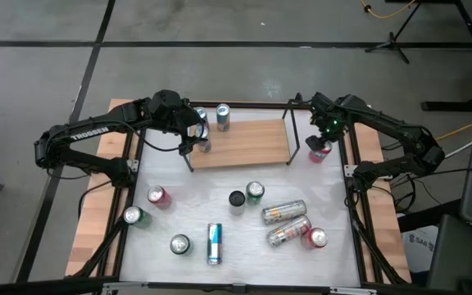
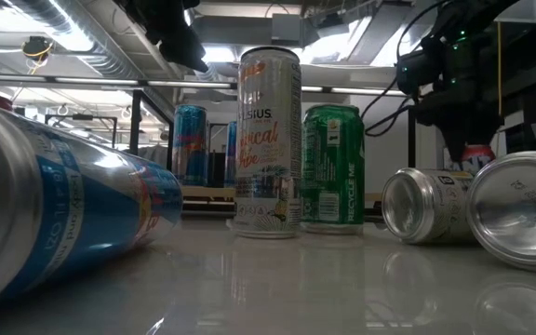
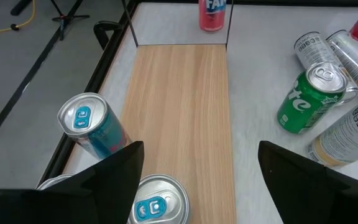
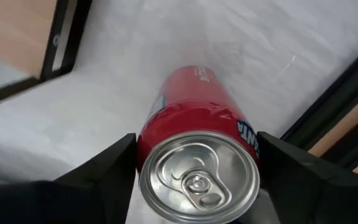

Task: Sort soda cans
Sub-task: Put the orange soda can on the shelf

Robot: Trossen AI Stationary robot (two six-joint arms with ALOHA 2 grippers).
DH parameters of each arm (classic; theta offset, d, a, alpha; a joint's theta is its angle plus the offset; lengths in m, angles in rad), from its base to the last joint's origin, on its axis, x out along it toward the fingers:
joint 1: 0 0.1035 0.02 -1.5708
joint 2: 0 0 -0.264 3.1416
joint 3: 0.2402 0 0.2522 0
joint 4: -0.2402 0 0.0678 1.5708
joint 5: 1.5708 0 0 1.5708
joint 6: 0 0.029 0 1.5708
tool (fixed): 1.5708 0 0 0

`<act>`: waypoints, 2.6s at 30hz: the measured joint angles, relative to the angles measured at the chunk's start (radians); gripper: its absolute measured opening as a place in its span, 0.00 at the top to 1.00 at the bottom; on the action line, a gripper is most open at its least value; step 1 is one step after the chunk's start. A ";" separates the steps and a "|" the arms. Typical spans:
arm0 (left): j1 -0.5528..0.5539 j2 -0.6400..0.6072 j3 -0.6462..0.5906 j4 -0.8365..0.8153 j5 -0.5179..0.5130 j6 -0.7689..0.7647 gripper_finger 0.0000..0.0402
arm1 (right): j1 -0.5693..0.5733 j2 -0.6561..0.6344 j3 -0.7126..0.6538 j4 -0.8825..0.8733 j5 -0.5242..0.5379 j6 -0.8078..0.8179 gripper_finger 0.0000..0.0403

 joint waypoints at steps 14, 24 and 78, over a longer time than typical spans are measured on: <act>0.000 0.000 0.000 0.000 0.000 0.000 0.24 | 0.000 0.000 0.000 0.000 -0.012 -0.427 0.29; 0.000 0.000 0.000 0.000 0.000 0.000 0.24 | 0.000 0.000 -0.001 0.001 -0.006 -0.513 0.28; 0.000 0.000 0.000 0.000 0.000 0.000 0.24 | 0.000 0.000 -0.002 0.002 0.007 -0.443 0.28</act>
